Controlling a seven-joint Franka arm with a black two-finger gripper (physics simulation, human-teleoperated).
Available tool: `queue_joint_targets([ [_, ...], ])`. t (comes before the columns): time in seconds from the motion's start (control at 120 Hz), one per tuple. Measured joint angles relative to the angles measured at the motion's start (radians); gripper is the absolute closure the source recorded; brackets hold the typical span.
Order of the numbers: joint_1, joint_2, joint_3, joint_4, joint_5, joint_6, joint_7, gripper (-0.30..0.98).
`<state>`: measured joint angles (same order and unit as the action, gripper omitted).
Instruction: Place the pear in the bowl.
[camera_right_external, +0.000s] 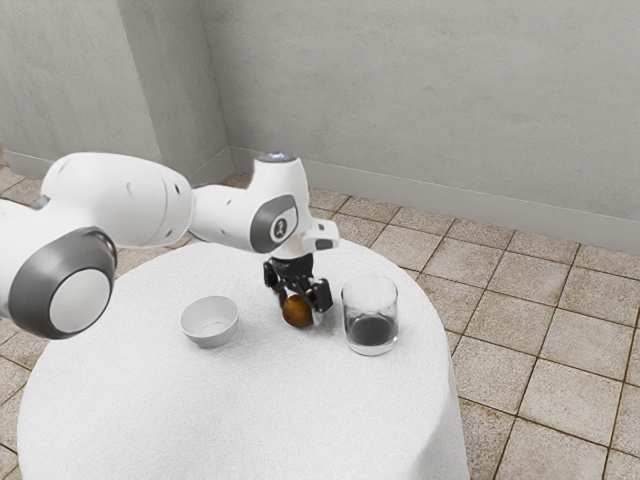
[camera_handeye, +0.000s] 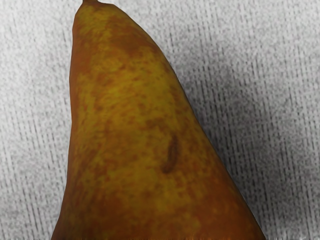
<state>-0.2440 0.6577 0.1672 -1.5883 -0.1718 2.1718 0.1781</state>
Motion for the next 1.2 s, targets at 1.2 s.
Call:
queue_joint_targets([
  [1.2,0.012,-0.413,0.109,-0.321,0.179,-0.239,-0.123,0.47],
])
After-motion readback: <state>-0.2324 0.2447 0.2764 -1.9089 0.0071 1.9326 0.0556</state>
